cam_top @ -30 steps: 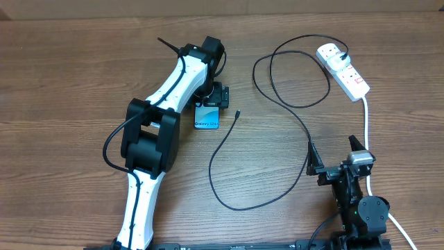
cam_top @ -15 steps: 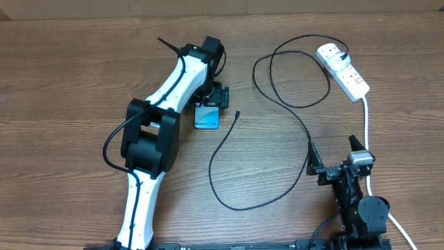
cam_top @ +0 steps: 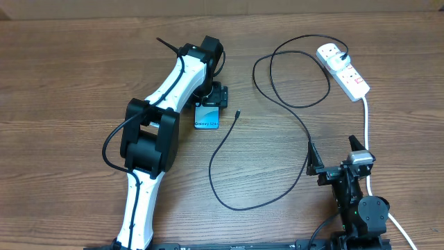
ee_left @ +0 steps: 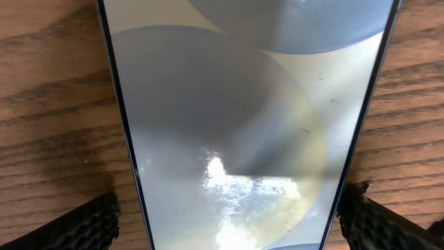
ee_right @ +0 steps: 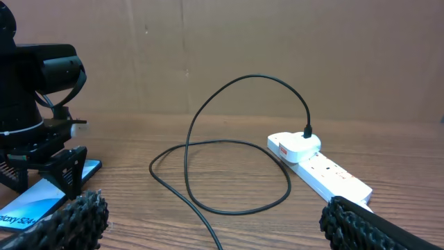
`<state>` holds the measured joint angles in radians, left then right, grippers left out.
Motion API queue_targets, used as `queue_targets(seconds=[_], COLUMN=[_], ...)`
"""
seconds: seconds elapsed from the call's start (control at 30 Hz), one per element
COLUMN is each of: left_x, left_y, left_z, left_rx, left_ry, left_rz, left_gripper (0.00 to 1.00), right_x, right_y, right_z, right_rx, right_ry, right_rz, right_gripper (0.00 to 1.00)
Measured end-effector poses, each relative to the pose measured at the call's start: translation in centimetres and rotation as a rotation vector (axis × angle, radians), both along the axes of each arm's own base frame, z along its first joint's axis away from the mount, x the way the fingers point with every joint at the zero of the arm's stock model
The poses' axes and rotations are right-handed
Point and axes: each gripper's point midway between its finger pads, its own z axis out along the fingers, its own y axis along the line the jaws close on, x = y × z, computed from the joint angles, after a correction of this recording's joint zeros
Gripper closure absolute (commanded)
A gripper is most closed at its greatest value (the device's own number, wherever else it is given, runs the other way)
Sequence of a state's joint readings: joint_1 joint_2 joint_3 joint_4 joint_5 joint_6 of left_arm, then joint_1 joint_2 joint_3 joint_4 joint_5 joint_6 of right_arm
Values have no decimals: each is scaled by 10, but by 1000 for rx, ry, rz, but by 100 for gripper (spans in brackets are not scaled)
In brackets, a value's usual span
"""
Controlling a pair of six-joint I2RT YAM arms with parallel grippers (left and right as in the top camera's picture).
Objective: Plug charger to phone and switch on socket
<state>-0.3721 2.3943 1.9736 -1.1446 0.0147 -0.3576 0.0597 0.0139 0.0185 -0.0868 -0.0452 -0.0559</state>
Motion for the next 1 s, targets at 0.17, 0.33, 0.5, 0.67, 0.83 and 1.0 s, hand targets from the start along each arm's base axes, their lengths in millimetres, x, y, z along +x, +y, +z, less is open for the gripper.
queue_targets(seconds=[0.17, 0.33, 0.5, 0.67, 0.83, 1.0], left_x=[0, 0, 0, 0, 0, 1], left_y=[0, 0, 0, 0, 1, 1], left_z=[0, 0, 0, 0, 0, 0], left_rx=[0, 0, 0, 0, 0, 0], left_ry=[0, 0, 0, 0, -1, -1], left_rz=[0, 0, 1, 1, 1, 2], left_gripper=[5, 5, 6, 6, 8, 9], right_x=[0, 0, 0, 0, 0, 0], right_y=[0, 0, 0, 0, 0, 0], right_z=[0, 0, 0, 0, 0, 0], right_rx=[0, 0, 0, 0, 0, 0], right_ry=[0, 0, 0, 0, 0, 0], right_rz=[0, 0, 0, 0, -1, 0], right_gripper=[0, 0, 0, 0, 0, 0])
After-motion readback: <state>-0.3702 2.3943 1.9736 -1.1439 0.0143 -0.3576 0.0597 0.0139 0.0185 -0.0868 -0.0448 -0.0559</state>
